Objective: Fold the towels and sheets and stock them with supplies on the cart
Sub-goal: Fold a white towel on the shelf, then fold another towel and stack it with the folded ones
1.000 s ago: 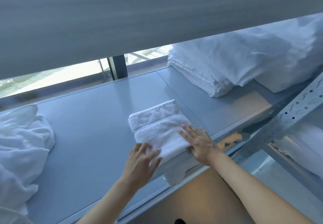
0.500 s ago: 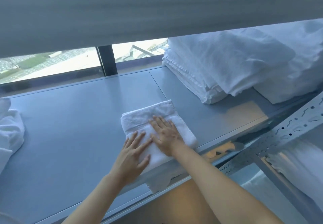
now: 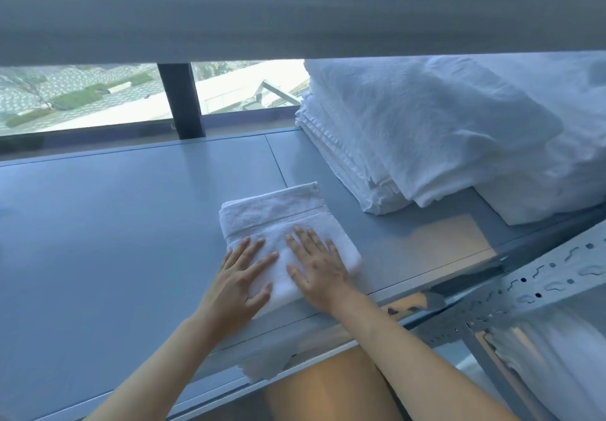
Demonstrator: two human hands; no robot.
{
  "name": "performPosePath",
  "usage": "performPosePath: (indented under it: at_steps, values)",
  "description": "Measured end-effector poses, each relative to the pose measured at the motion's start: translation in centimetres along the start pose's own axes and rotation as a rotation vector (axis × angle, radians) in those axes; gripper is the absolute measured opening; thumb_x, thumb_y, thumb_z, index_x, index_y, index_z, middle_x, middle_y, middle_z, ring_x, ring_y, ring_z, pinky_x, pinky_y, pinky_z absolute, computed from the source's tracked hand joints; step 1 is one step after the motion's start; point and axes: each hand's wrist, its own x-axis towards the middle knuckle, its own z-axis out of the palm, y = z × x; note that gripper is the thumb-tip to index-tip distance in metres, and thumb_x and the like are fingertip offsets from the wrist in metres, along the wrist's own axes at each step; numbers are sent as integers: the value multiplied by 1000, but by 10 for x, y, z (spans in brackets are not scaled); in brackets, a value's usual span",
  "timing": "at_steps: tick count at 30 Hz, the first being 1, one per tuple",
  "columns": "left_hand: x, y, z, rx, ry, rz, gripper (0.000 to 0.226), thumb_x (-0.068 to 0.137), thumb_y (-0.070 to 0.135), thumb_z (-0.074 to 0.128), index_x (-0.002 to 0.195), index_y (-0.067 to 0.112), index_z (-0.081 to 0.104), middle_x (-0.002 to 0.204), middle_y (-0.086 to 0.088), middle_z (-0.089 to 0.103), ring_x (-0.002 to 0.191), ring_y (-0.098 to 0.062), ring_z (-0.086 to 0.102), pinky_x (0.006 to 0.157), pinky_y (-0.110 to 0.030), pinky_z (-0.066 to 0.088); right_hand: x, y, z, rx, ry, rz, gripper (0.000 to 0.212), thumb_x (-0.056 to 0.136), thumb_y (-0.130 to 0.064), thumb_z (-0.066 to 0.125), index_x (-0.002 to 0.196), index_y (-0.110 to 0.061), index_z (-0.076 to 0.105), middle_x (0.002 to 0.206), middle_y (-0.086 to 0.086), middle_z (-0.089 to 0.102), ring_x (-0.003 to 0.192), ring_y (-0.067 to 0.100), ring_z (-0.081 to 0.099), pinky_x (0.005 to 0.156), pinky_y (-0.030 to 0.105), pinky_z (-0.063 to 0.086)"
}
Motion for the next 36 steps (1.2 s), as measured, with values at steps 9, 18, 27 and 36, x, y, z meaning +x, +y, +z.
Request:
performPosePath:
  at_steps: [9,18,27,36]
  values:
    - [84,16,25,27,-64,-40,69,93,64,33,157,39,36,171,4,14,159,-19,-3,129,-44,5,42,68,-30,-54,-18,27,62,107,-49,35,164,-39,12,172,-17,-1,158,7,-2,128,41,0]
    - [125,15,26,153,-197,4,62,103,59,36,161,42,21,173,3,3,159,-19,-8,128,-39,-1,53,90,-37,-44,18,95,60,108,-46,35,163,-39,15,172,-15,5,158,8,3,126,42,3]
    - [72,-9,-24,88,-130,-118,57,105,58,33,160,42,26,172,7,11,159,-16,3,127,-50,11,43,56,-42,31,29,160,59,108,-42,37,163,-28,23,172,-6,14,158,13,8,125,48,7]
    - [-28,-83,-125,147,-40,-284,57,106,50,39,160,33,31,171,4,15,158,-19,9,126,-49,16,73,-102,-26,162,98,-68,58,106,-38,47,160,-24,33,171,-1,19,157,17,13,126,49,12]
